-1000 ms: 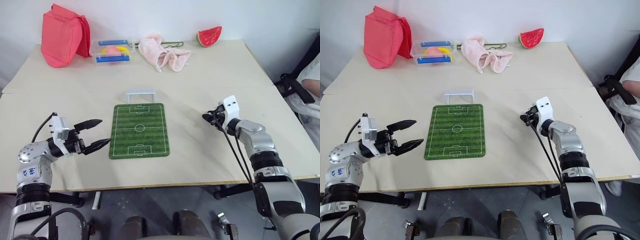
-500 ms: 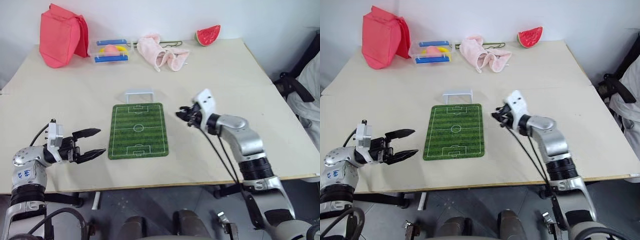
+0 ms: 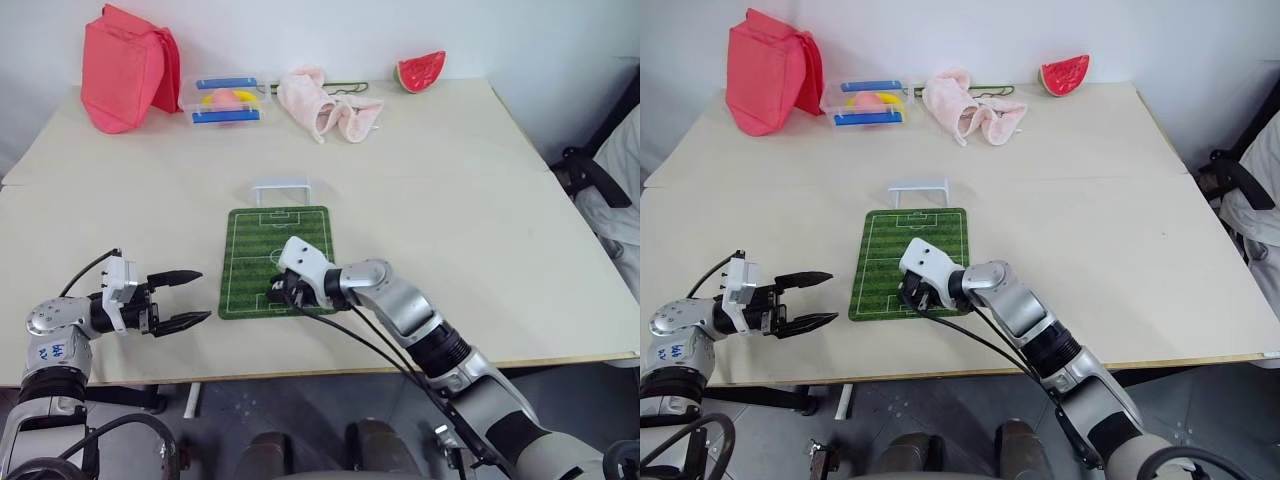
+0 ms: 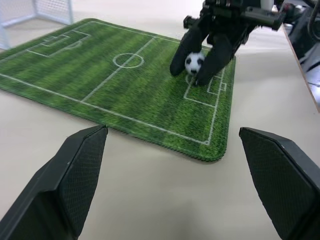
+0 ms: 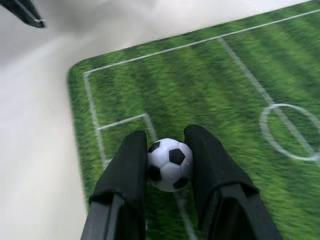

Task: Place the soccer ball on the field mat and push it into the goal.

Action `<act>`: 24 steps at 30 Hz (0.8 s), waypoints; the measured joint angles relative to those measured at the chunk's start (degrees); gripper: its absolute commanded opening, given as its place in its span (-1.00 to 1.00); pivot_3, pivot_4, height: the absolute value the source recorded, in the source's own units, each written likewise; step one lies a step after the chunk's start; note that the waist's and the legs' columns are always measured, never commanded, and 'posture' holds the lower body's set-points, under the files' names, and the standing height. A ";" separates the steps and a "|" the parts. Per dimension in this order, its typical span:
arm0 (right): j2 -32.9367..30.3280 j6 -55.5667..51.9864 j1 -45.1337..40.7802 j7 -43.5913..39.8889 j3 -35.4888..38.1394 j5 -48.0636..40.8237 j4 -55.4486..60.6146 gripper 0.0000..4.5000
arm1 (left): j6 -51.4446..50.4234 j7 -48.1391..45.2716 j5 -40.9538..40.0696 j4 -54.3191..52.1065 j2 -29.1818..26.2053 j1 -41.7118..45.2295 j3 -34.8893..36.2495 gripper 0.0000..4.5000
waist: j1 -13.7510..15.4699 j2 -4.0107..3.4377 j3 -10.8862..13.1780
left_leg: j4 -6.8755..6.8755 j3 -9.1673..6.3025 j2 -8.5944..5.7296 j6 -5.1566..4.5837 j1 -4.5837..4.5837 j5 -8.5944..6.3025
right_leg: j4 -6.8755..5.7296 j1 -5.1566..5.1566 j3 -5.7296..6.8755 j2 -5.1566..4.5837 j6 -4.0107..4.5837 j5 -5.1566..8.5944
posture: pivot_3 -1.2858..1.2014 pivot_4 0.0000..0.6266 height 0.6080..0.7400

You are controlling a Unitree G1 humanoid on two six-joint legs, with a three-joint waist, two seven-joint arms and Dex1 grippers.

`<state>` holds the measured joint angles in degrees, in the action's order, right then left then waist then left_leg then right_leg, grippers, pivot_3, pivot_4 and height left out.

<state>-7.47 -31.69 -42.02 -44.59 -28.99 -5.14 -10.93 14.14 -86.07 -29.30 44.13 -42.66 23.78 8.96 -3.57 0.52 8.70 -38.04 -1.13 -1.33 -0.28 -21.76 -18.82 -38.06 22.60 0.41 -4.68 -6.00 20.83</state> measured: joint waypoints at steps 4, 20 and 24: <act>0.03 1.14 -0.02 -1.08 0.02 0.68 -0.70 -0.62 | -0.04 0.00 -0.50 -0.93 -0.01 -0.59 0.07 1.00 | 0.00 0.00 0.00 | -0.02 0.01 -0.01 0.00 0.00 0.00 | 0.02 -0.03 0.00 -0.01 0.00 0.00 | 0.03 -0.52 1.00; 0.85 2.75 -1.36 -3.54 0.03 2.05 -3.13 -0.62 | -0.24 0.00 -0.55 -0.96 0.12 -0.97 1.24 1.00 | 0.10 0.00 0.00 | -0.05 0.00 -0.01 0.00 0.00 0.00 | 0.01 -0.03 0.01 -0.01 0.00 0.00 | 0.03 -0.52 1.00; 0.85 3.78 -1.51 -3.72 0.05 2.45 -3.90 -0.62 | -0.09 0.00 -0.50 -0.89 0.41 -0.24 1.24 1.00 | 0.09 0.00 0.00 | -0.05 0.00 -0.01 0.00 0.00 0.00 | 0.01 -0.03 0.01 -0.01 0.00 0.00 | 0.03 -0.52 1.00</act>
<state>-6.62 -27.90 -43.52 -48.31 -28.94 -2.69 -14.83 14.06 -86.07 -29.81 43.24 -42.25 23.54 10.20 -3.47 0.52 8.70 -38.09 -1.12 -1.34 -0.28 -21.76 -18.82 -38.06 22.56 0.42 -4.69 -6.00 20.83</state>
